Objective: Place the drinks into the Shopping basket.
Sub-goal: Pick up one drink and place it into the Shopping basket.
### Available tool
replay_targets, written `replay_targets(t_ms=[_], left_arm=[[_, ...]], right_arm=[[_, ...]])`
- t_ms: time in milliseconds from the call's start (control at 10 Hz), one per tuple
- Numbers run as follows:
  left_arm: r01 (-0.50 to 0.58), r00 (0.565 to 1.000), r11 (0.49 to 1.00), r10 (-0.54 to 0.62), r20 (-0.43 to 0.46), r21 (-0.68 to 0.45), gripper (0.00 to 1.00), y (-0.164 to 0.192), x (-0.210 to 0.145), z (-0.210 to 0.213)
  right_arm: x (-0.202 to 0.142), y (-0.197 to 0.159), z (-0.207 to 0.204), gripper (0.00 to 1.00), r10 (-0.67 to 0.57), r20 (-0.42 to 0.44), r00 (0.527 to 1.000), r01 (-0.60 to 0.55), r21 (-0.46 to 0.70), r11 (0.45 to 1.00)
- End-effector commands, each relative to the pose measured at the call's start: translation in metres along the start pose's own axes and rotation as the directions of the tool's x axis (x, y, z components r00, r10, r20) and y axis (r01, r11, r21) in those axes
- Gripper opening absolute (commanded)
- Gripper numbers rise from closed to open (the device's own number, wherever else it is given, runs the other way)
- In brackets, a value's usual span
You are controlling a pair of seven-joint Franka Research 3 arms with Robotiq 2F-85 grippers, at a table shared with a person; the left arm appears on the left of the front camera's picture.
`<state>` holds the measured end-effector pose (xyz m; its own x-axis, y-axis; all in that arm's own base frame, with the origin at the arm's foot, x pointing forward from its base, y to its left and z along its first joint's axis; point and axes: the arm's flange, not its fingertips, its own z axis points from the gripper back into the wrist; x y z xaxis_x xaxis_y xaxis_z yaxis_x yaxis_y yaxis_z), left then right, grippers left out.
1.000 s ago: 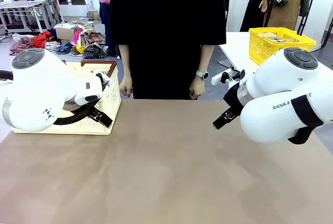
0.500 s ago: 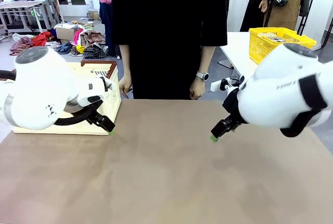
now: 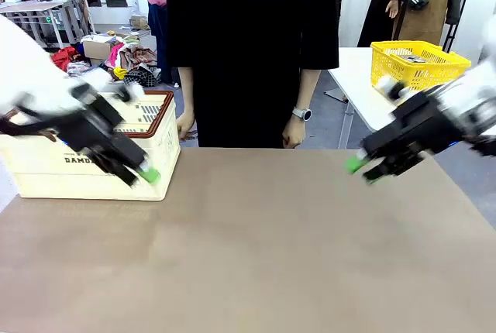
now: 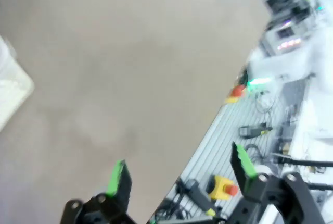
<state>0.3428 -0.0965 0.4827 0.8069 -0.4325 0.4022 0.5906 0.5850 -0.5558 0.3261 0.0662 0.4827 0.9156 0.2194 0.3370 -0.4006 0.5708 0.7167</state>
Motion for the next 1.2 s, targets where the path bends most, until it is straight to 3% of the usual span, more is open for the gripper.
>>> replay_targets(t_ms=[0,200,300,400,500,600,700,800,900,1100], left_arm=[[-0.063,0.967,0.984,0.101,0.235,-0.164,1.00,0.051,-0.037,0.102],[-0.177,0.867,0.949,0.276,0.415,-0.262,1.00,0.111,-0.090,0.168],[-0.247,0.790,0.913,0.384,0.478,-0.325,1.00,0.145,-0.117,0.186],[-0.246,0.736,0.889,0.431,0.522,-0.387,1.00,0.175,-0.146,0.195],[-0.248,0.652,0.852,0.498,0.572,-0.460,1.00,0.201,-0.176,0.200],[-0.253,0.586,0.834,0.536,0.608,-0.491,1.00,0.216,-0.194,0.200],[-0.259,0.547,0.833,0.544,0.637,-0.489,1.00,0.214,-0.194,0.196],[-0.265,0.553,0.858,0.509,0.660,-0.440,1.00,0.211,-0.186,0.190],[-0.307,0.558,0.821,0.565,0.608,-0.481,1.00,0.216,-0.212,0.198],[-0.307,0.558,0.821,0.565,0.608,-0.481,1.00,0.216,-0.212,0.198]], right_arm=[[-0.057,-0.025,0.085,1.00,-0.083,0.219,0.972,0.051,0.148,0.988],[-0.110,-0.064,0.154,1.00,-0.249,0.391,0.886,0.173,0.218,0.960],[-0.135,-0.093,0.175,1.00,-0.340,0.434,0.834,0.237,0.274,0.932],[-0.160,-0.125,0.190,1.00,-0.429,0.468,0.772,0.297,0.331,0.896],[-0.186,-0.158,0.198,1.00,-0.526,0.486,0.697,0.355,0.404,0.843],[-0.205,-0.180,0.200,1.00,-0.585,0.501,0.638,0.372,0.465,0.804],[-0.216,-0.193,0.197,1.00,-0.616,0.520,0.592,0.396,0.477,0.784],[-0.216,-0.196,0.189,1.00,-0.607,0.544,0.579,0.404,0.456,0.793],[-0.225,-0.186,0.215,1.00,-0.615,0.503,0.607,0.429,0.444,0.786],[-0.225,-0.186,0.215,1.00,-0.615,0.503,0.607,0.429,0.444,0.786]])
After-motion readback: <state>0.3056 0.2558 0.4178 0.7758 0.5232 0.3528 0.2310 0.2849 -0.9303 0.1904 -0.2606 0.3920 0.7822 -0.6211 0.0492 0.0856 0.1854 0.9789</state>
